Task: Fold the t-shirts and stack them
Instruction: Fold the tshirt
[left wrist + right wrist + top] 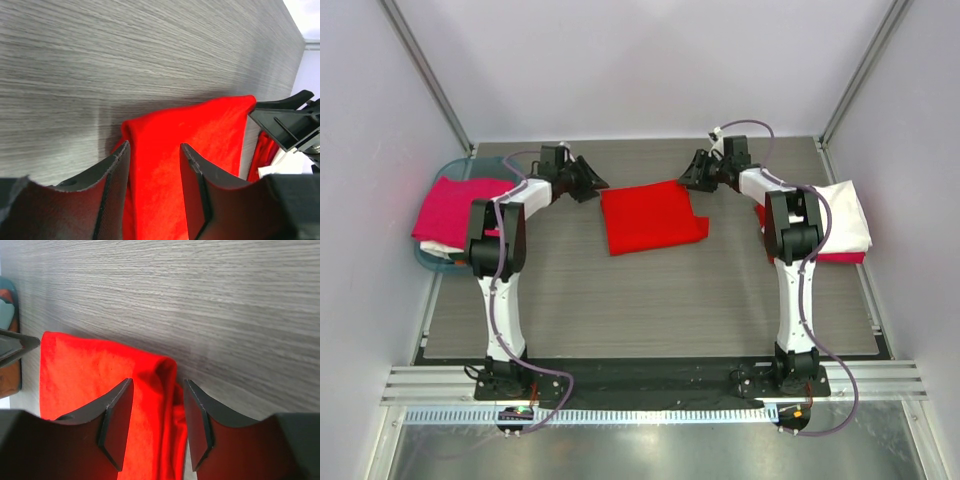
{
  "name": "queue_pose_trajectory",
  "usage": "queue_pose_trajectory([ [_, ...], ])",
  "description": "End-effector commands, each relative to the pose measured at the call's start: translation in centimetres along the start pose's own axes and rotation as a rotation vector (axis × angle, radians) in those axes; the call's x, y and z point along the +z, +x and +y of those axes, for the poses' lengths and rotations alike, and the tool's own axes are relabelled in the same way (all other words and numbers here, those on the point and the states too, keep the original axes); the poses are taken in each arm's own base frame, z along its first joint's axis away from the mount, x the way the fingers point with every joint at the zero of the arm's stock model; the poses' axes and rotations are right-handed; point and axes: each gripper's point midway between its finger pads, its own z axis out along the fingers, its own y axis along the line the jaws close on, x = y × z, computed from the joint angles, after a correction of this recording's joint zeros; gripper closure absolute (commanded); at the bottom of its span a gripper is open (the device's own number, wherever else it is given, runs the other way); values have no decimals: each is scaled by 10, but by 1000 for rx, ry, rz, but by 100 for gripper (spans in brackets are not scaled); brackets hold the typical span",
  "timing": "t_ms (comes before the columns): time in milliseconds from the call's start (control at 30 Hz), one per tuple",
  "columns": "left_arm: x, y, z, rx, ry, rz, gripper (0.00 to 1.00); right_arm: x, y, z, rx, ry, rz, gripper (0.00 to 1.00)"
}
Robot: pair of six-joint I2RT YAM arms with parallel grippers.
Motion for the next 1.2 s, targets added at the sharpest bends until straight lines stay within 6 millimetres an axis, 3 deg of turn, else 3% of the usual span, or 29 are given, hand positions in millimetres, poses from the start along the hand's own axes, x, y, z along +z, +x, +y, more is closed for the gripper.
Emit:
queue_pose_trajectory([
  [0, 4, -13, -13, 49, 44, -22, 55, 4, -21, 25, -74, -63, -38, 51],
  [233, 18, -12, -1, 37, 18, -1, 59, 6, -24, 29, -72, -64, -45, 67],
  [333, 20, -15, -2, 41, 19, -7, 71, 4, -26, 30, -75, -55, -53, 76],
  [367, 21, -15, -3, 43, 21, -7, 78, 3, -27, 30, -73, -54, -54, 84],
  [567, 27, -23, -3, 35, 8, -22, 79, 2, -24, 32, -61, -57, -46, 95],
  [633, 30, -24, -3, 29, 11, -19, 83, 1, -25, 32, -60, -59, -46, 98],
  [733, 29, -26, -10, 26, 34, -16, 100, -1, -25, 34, -58, -60, -47, 99],
  [1167, -16, -36, -62, 101, 156, -62, 100, -45, -32, 61, -84, -44, -106, 99],
])
